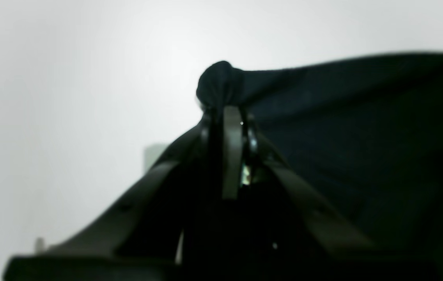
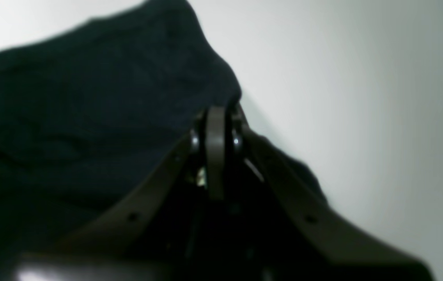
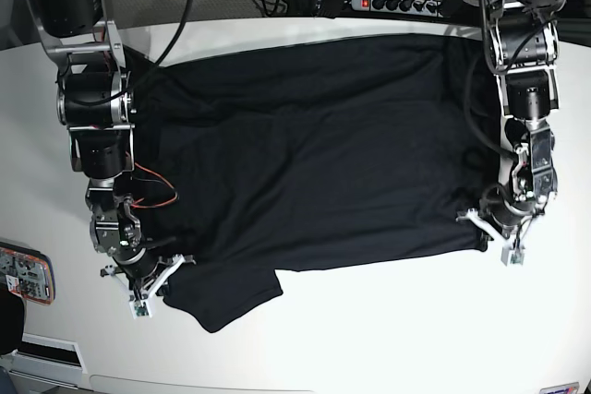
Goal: Fold the T-shirt properly
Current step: 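Lift the hem edge with both grippers and fold it over toward the collar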
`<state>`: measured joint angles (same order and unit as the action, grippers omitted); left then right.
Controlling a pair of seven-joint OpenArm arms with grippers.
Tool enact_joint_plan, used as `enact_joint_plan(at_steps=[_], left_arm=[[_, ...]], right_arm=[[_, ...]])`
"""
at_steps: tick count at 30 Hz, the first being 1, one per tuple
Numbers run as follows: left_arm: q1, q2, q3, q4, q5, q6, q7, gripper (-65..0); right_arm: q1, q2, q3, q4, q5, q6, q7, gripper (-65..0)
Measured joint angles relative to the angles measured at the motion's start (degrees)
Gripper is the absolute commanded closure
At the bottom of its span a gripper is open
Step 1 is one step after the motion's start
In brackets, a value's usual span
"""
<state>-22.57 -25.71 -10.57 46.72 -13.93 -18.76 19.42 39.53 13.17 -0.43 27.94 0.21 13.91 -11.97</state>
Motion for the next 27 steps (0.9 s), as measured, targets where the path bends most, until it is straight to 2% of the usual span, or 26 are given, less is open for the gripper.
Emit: enact_joint_plan(at_steps=[5,7,11,14,17,20,23,27], left_arm=[[-1.9,-1.1,0.0,0.0,0.3,0.0,-0.1,0.0],[-2.5,-1.0,0.0,0.0,2.7,0.0,-0.1,0.0],[-2.8,-0.7,0.0,0.0,8.0,-0.2,-0.3,0.0],[-2.8,-0.7,0.0,0.0,9.3,-0.1,-0.4,0.0],[-3.6,-0.7,0.0,0.0,9.4,-0.3,-0.1,0.0],[-4.4,-0.9,0.0,0.0,9.2,-0.3,-0.9,0.0],[-4.3,-0.7,0.0,0.0,9.2,-0.5,-0.9,0.0],[-1.6,-0.6,0.0,3.0,9.2,-0.3,-0.1,0.0]], right_arm=[[-0.7,0.1,0.0,0.3,0.1,0.0,1.0,0.0],[-3.1,0.0,0.1,0.9,0.4,0.0,1.6,0.0],[-7.1,0.1,0.1,4.1,0.0,0.0,-1.2,0.0],[-5.8,0.2,0.1,6.9,0.0,0.0,-0.2,0.0],[-4.3,-0.1,1.6,8.4,0.9,0.2,1.4,0.0],[-6.1,-0.3,6.4,7.8,0.4,0.2,-2.6,0.0],[-8.1,0.1,8.3,8.5,-0.1,0.1,-4.1,0.0],[-7.5,0.0,8.4,14.8,0.3,0.2,-2.4,0.0]])
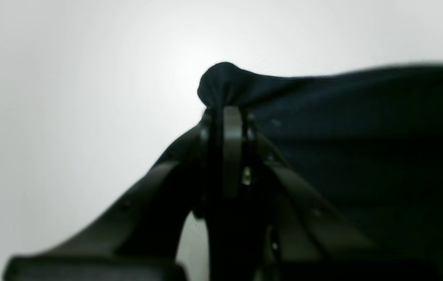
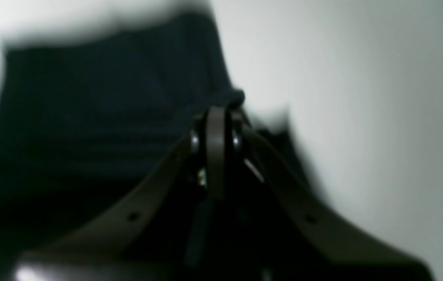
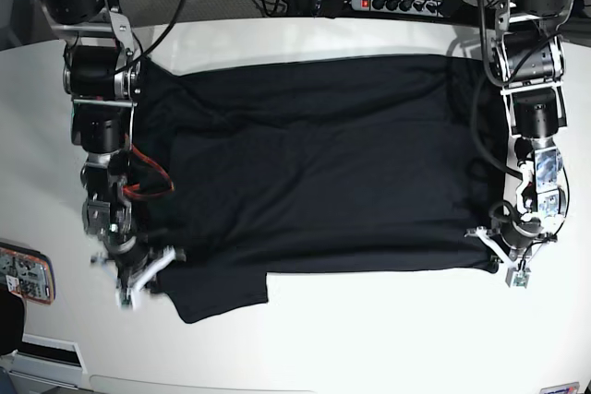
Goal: Fold the T-shirt properly
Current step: 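Lift the hem edge with both grippers and fold it over toward the collar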
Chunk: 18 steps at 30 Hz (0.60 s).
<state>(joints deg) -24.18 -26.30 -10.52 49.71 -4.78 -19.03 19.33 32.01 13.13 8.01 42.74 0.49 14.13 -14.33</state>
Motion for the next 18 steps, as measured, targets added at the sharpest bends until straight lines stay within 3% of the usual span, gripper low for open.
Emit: enact_joint_plan(at_steps=[2,7,14,18], left_arm=[[4.2,0.6,-0.5,7.8,0.3,0.4,-0.1,0.0],[11.0,2.0,-0.4,20.4,-0.4,-0.1,-0.3,0.0],[15.2,3.4,-2.2,23.2,-0.6,-0.2,-0.7,0.0],[16.1,3.3,-3.2,23.0,0.0,0.2,0.0,0.0]], right_arm=[[-2.5,0.0,0.2,4.1,0.7,0.0,1.9,0.0],[-8.6,0.2,0.4,5.6,-0.6,-0.2,-2.1,0.0],[-7.9,-0.2,6.7,11.3,0.7,-0.1,1.8,0.0],[-13.1,0.1,7.3,11.3,-0.4,-0.6,-1.1,0.0]])
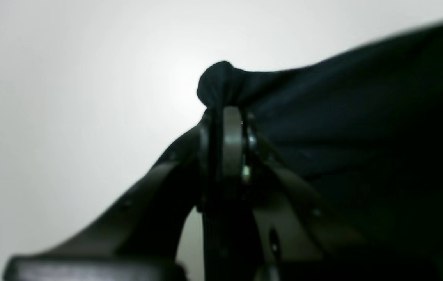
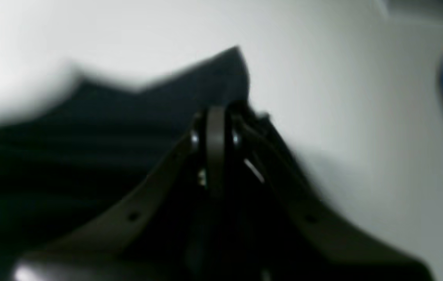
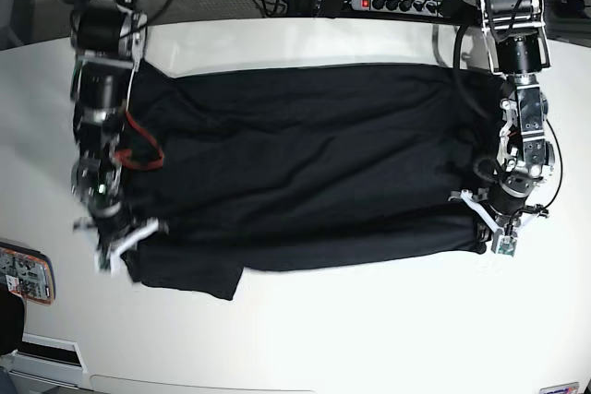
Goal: Fold the T-shirt properly
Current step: 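Lift the hem edge with both grippers and fold it over toward the collar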
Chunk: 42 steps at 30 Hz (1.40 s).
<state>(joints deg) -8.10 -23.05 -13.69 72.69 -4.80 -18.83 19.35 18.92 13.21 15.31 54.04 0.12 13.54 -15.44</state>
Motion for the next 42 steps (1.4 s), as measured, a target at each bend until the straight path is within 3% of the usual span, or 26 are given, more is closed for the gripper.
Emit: enact_joint_plan(at_steps=[9,18,22,35,42], left_arm=[[0.0,-0.3,-0.2,0.0,-0.2,0.1,-0.5,0.0],[4.5,0.9,-6.3,8.8,-0.4,-0.5,-0.5,0.0],[5.1,0.8,-6.3,9.1,-0.5,-0.5,-0.4,0.0],[11.6,1.0,-7.0,9.6,-0.9,-0.6,-0.7,0.0],[16.0,2.3,-7.0,18.2,-0.7,-0.4,-1.0,0.0]], right_arm=[[-2.0,0.0,0.0,5.7,0.7,0.3,1.3,0.0],[-4.8,-0.4,2.8,9.5,0.7,0.8,0.7,0.0],[-5.0,-0.4,2.8,11.0,0.7,0.8,-3.4,0.0],[-11.0,-0.6,6.1,17.9,0.7,1.0,-3.9,0.0],[-12.2,-0.3,7.3,21.6,0.9,0.5,-3.2,0.0]])
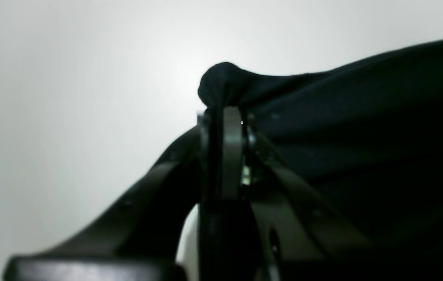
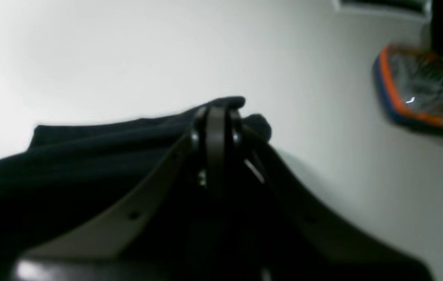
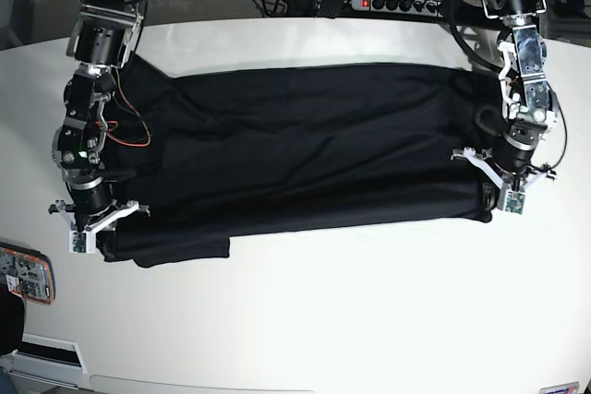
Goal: Fold the T-shirt properly
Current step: 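Lift the hem edge with both grippers and fold it over toward the collar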
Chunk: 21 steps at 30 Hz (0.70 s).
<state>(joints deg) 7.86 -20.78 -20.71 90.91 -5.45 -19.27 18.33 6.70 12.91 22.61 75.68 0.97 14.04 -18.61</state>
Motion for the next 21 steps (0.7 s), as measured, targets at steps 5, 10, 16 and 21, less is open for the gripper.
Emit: enact_joint_plan(at_steps=[5,10,16,21], left_arm=[[2.5,1.2,-0.5,1.9,0.3,0.2,0.4,0.0],[2.4,2.0,-4.8,2.4,-0.2,-0.3,0.5,0.0],[2.8,2.0,-8.6,3.1,-0.3,-0.5,0.2,0.0],[8.3,2.5,-8.6,6.3,-0.1,-0.5,0.4,0.0]], right_arm=[[-2.8,-0.2,0.0,2.0,-0.2,-0.1,-1.0,0.0],[-6.3,-0.2,0.0,4.6,-0.2,0.3,-1.4,0.0],[-8.7,-0.4,-0.1,10.7,0.4,0.9,-1.4,0.0],[-12.4,-0.3,0.0,13.5,0.1,0.8,-3.9,0.0]])
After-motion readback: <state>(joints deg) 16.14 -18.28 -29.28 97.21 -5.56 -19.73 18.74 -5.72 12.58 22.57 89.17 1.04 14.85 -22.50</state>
